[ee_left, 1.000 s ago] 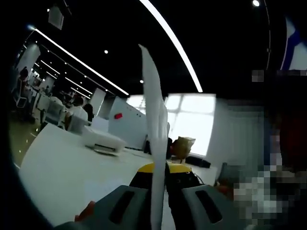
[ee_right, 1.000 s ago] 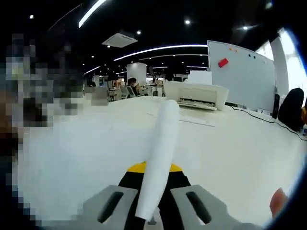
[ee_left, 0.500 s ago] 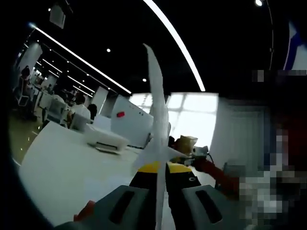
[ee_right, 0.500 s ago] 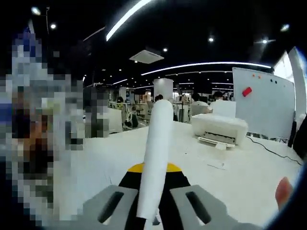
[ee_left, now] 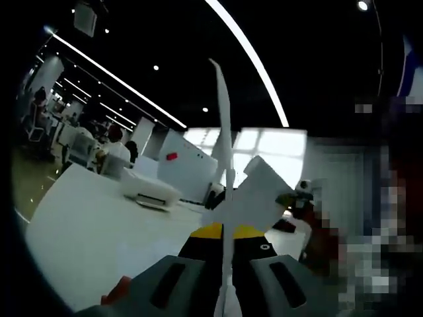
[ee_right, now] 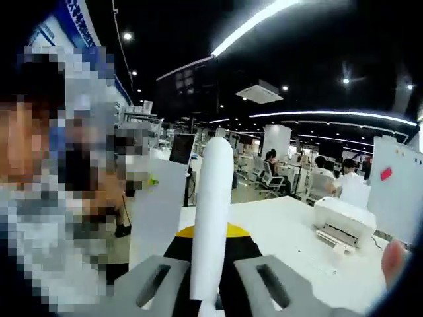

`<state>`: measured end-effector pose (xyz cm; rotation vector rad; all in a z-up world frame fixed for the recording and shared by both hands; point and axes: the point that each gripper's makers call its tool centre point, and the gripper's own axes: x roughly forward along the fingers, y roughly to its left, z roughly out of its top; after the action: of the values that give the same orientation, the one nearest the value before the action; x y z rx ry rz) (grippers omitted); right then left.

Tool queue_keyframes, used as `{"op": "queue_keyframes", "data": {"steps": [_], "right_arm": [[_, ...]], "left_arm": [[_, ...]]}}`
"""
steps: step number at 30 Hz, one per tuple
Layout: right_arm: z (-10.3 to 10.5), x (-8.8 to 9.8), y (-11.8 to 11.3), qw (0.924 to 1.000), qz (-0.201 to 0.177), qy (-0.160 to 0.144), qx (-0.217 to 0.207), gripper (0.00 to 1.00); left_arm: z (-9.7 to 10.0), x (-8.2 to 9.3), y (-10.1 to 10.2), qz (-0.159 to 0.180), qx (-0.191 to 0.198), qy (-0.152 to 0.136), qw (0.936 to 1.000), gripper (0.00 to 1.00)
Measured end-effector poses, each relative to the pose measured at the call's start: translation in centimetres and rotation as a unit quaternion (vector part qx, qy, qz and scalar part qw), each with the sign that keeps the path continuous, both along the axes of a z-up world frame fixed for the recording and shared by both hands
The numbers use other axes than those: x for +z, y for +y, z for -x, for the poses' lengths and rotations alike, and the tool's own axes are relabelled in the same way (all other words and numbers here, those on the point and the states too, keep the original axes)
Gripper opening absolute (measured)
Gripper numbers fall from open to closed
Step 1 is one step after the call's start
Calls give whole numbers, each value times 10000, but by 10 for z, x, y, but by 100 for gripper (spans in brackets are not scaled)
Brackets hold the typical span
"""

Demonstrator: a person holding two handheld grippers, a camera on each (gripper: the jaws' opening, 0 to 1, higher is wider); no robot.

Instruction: Organize the stack of printing papers by aligning and flattening the scattered papers on the table

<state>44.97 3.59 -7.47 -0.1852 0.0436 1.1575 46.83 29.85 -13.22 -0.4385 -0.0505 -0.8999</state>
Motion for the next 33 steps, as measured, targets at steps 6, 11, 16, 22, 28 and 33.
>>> {"op": "queue_keyframes", "data": {"steps": [6,11,16,22,28,33], "right_arm": [[45,23,17,9961,-241,215,819,0],[69,30,24,9925,-370,233,1145,0],[72,11,34,9903,-81,419,1326,0],[47,-49,59,9813,278,1249,1436,0],[5,-70,80,9763,225,1592,1451,0],[-19,-70,97,9764,221,1536,1499,0]], "left_arm": [[-8,-3,9,141,36,186,9997,6],[-13,-7,12,167,85,271,9995,6],[-15,-10,7,297,19,409,9987,5],[-11,-10,1,540,-158,592,9967,6],[-5,-8,1,462,-187,648,9967,6],[-3,-7,7,235,-155,579,9979,6]]}}
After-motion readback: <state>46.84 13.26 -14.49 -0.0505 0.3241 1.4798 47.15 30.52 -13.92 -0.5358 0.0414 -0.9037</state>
